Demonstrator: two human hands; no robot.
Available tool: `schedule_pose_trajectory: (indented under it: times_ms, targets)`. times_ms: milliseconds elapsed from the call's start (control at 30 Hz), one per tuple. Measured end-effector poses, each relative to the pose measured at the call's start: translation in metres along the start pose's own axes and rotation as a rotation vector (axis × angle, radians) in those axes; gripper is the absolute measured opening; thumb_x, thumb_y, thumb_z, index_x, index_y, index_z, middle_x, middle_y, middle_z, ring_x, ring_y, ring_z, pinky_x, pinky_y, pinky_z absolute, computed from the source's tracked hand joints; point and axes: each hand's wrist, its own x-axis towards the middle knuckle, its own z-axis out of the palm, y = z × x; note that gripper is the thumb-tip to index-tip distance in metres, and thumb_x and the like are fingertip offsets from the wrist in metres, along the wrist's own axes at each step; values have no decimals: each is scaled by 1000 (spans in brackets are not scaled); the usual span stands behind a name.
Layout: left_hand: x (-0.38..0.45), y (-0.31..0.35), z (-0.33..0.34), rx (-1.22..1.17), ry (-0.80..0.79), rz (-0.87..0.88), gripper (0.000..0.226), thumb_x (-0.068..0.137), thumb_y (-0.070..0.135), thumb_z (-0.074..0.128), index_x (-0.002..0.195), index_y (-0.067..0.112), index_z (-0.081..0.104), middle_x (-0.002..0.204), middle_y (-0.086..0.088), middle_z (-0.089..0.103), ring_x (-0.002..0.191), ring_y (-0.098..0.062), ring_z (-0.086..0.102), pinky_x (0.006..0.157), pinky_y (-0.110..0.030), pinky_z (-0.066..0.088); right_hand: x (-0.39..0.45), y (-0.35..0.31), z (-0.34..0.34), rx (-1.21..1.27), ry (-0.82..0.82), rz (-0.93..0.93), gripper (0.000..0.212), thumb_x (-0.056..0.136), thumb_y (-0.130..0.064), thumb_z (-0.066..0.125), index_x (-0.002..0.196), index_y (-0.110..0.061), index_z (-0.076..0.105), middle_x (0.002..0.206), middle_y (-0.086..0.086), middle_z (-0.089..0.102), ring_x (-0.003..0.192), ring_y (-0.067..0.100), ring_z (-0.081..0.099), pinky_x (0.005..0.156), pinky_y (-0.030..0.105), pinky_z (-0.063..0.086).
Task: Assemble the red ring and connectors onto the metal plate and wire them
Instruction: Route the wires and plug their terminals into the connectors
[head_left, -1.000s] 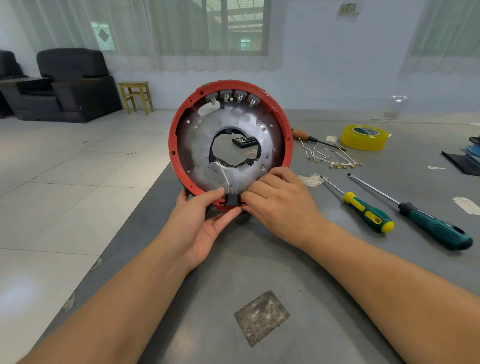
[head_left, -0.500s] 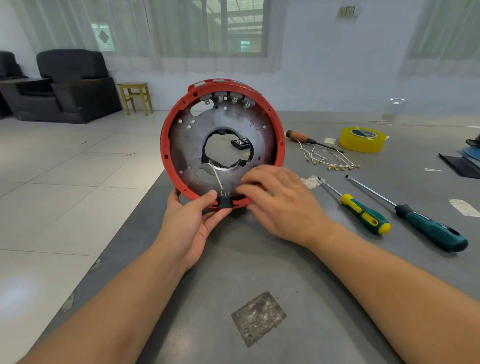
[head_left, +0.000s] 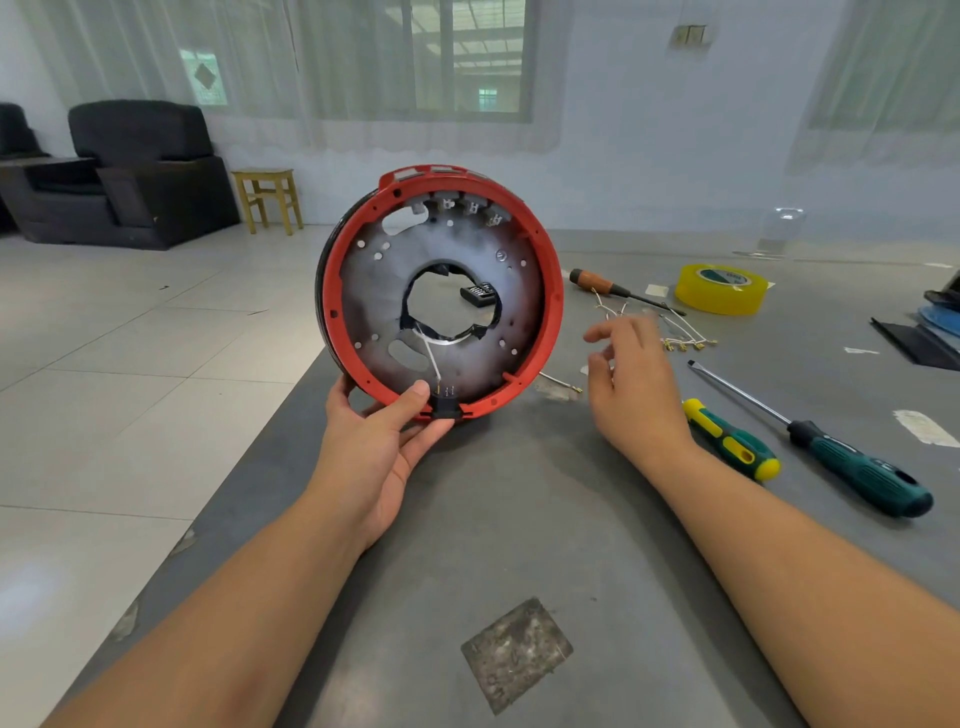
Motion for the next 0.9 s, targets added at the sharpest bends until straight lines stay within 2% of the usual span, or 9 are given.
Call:
schedule_pose_trajectory:
  times_ms: [100,200,367,467,600,700,800,900]
  targets:
    - [0,1,-1,-29,-3,-5,67,92,-2,75,144,24,44,101,-2,81,97,-25,79,77,-37,65,3,10,4,-74,-154,200,14,98,-16,62,109,-17,69,124,2,50,96,16,58,87,28,45]
    - [2,0,-1,-46,3,-7,65,92,-2,75,145,23,44,104,-2,81,98,-25,79,77,-38,65,7,12,9,-172,-279,270,16,98,-26,64,108,-21,75,121,3,52,104,21,58,85,27,40]
    - [1,0,0,-42,15,1,65,93,-2,74,144,23,45,116,-6,78,94,-25,80,75,-37,65,12,5,12,-282,-301,277,14,98,-22,63,99,-18,77,110,8,62,98,26,59,78,29,40]
    - [1,0,1,-33,17,2,65,93,-2,74,144,24,45,125,-8,74,94,-25,80,75,-37,65,10,2,14,-327,-329,272,15,101,-18,59,101,-12,72,112,12,59,102,32,59,79,33,43]
    - [-1,1,1,-35,17,1,62,93,-2,73,142,24,47,124,-8,74,96,-25,79,80,-41,66,5,-2,18,-469,-380,188,10,99,-8,56,108,-5,60,116,18,54,106,36,56,79,36,42]
    - [0,1,0,-38,22,-4,63,93,-2,74,144,22,47,122,-8,76,98,-26,79,79,-39,66,6,-3,16,-403,-353,256,10,100,-9,53,109,-6,56,114,18,58,103,34,57,77,36,41]
    - [0,1,-1,-47,18,-5,61,94,-2,73,144,20,47,119,-8,78,102,-29,78,82,-42,65,5,-2,10,-187,-283,364,13,106,-18,48,109,-12,59,106,9,63,94,25,53,75,34,40]
    - [1,0,-3,-55,22,4,62,94,-2,73,145,19,45,115,-8,79,104,-32,77,90,-49,63,4,-4,4,20,-228,438,21,108,-23,47,115,-18,66,103,1,67,94,18,60,80,34,49]
